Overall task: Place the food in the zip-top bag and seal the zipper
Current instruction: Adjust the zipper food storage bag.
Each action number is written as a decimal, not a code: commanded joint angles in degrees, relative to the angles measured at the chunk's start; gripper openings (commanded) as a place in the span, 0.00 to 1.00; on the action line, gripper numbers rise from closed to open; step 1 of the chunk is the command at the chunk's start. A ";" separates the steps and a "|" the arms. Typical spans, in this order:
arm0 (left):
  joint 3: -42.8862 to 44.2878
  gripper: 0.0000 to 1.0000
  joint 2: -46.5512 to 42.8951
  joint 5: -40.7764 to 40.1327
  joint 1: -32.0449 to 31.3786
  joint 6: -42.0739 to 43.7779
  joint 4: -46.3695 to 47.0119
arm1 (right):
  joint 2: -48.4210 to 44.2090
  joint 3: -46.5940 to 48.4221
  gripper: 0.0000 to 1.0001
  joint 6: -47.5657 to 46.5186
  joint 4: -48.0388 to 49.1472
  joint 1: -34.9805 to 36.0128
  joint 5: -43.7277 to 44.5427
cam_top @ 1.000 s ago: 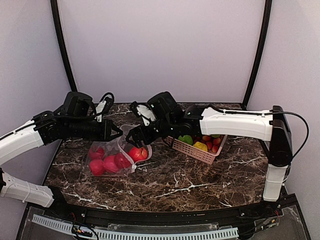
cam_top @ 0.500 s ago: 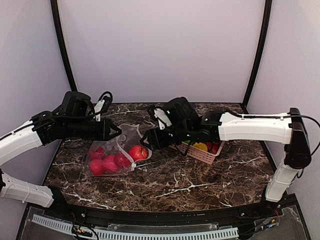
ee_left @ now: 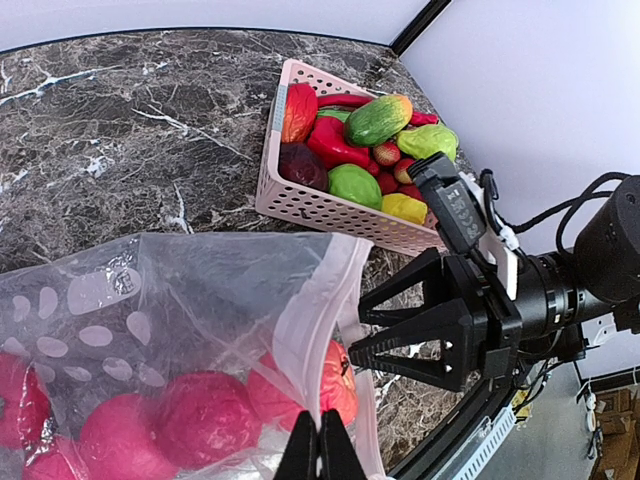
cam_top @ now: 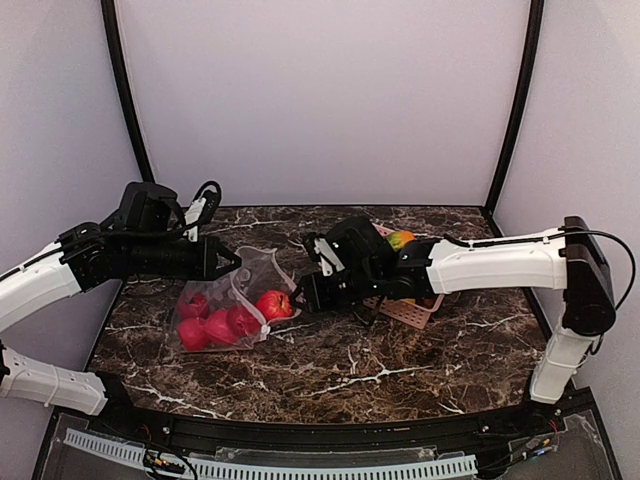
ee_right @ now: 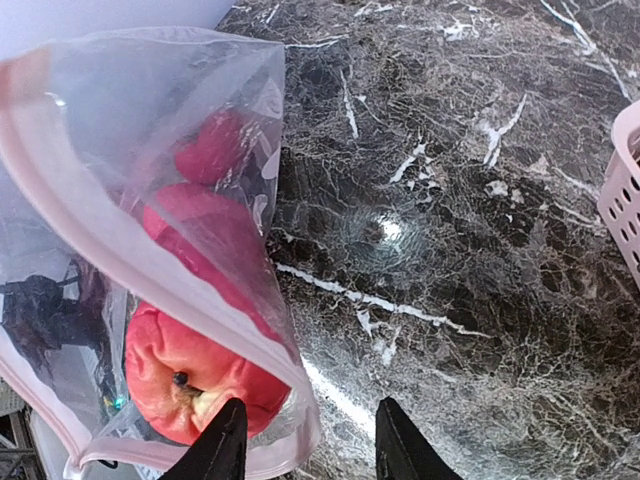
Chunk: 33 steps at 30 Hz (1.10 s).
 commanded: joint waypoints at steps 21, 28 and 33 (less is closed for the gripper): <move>22.61 0.01 0.66 -12.35 5.10 9.91 -18.67 | -10.00 9.58 0.00 -9.52 6.87 1.68 -12.19; 22.54 0.01 0.98 -10.33 6.11 9.49 -20.00 | -10.49 8.77 0.00 -7.24 9.62 1.76 -14.96; 21.27 0.01 1.38 -5.37 6.14 8.87 -16.53 | -10.41 8.09 0.00 -5.87 12.65 1.79 -17.86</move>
